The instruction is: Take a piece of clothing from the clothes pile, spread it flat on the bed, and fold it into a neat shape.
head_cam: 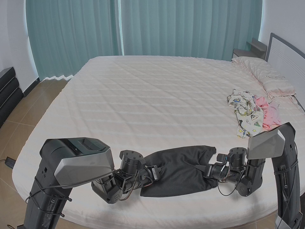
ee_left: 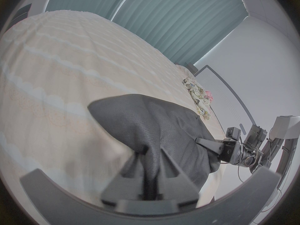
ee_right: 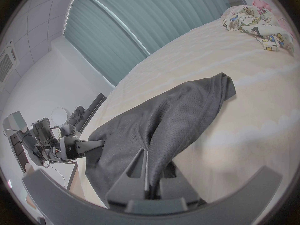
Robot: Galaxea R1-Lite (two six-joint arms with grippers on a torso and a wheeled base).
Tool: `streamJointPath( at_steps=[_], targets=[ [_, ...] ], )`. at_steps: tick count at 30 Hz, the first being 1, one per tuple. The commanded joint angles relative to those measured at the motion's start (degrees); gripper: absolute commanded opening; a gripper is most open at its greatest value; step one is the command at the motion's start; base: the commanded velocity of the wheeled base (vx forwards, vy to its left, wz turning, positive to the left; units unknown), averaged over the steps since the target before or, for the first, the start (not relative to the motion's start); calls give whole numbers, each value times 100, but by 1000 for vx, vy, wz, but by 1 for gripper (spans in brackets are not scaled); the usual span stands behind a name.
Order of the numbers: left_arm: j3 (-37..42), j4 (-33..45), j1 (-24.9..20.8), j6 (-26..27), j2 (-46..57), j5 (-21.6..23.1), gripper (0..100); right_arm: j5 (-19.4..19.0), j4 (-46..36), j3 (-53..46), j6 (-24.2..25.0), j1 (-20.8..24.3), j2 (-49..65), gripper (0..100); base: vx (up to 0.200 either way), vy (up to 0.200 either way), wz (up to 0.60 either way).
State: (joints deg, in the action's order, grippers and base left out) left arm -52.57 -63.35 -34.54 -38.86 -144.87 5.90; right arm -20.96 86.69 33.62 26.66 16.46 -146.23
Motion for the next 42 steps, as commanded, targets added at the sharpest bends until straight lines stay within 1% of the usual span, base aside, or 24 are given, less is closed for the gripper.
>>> streamJointPath(
  at_steps=[1,5,9,13,16,19,27,42],
  targets=[
    [10,-37,8,-7,21,-1,0,4,24,-40,15,-2,42,0,0,0,0],
    [97,-63,8,-86,38,-1,0,-5,296,-295,278,24,112,0,0,0,0],
    [133,-63,8,-139,56,-1,0,-14,305,-400,375,24,209,0,0,0,0],
    [141,-63,8,-324,135,-1,0,-14,305,-479,586,42,270,0,0,0,0],
    [133,-63,8,-508,179,-1,0,-14,305,-541,612,95,323,0,0,-200,0],
    [159,-63,-1,-561,231,-1,0,-5,305,-541,621,95,393,0,0,-200,0],
    [405,-248,-71,-561,416,-19,0,13,305,-875,630,103,797,0,0,-200,0],
    [467,-248,-132,-578,460,-19,0,39,314,-1095,621,-29,850,0,0,-200,0]
  ],
)
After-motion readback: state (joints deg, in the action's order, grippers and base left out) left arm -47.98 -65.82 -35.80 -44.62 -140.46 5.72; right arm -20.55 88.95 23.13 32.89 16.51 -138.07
